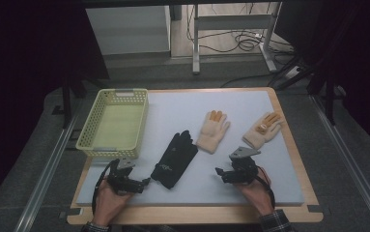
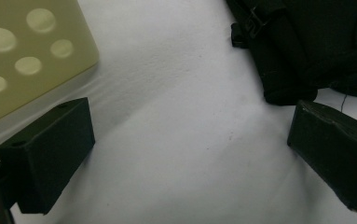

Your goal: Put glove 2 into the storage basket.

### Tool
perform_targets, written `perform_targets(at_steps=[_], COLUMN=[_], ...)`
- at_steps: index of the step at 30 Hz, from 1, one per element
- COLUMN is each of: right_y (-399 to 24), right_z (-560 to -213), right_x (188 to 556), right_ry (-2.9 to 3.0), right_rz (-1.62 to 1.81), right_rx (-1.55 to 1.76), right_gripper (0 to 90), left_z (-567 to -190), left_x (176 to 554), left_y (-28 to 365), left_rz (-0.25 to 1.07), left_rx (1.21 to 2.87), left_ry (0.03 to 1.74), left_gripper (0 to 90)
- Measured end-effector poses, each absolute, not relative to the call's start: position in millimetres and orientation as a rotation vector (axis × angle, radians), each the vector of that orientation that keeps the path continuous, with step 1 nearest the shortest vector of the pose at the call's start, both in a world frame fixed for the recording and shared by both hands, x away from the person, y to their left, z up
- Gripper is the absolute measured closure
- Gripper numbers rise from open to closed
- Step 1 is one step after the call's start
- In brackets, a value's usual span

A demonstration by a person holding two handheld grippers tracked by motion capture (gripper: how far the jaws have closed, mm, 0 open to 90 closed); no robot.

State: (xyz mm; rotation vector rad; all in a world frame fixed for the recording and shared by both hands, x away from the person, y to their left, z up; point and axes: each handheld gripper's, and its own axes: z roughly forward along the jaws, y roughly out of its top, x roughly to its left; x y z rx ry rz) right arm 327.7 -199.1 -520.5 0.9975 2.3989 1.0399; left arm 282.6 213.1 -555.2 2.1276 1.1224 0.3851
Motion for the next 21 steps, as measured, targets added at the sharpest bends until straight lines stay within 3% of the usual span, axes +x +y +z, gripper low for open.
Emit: perform_targets(at_steps=[10,21], right_y=[-235.0,-240.9], right_z=[-524.5,-533.3], right_x=[332.0,333.0], right_ry=[2.349,2.341], right_rz=[0.974,0.955], right_rx=[1.084,1.103], right_gripper=[11.8,9.6], left_z=[-555.2,-554.3], left_x=[282.7,282.0], left_y=[213.2,213.6], left_rz=[0.384,0.392], left_rx=[2.127,2.125], left_ry=[1.124,1.123], left_gripper=[0.3,1.8])
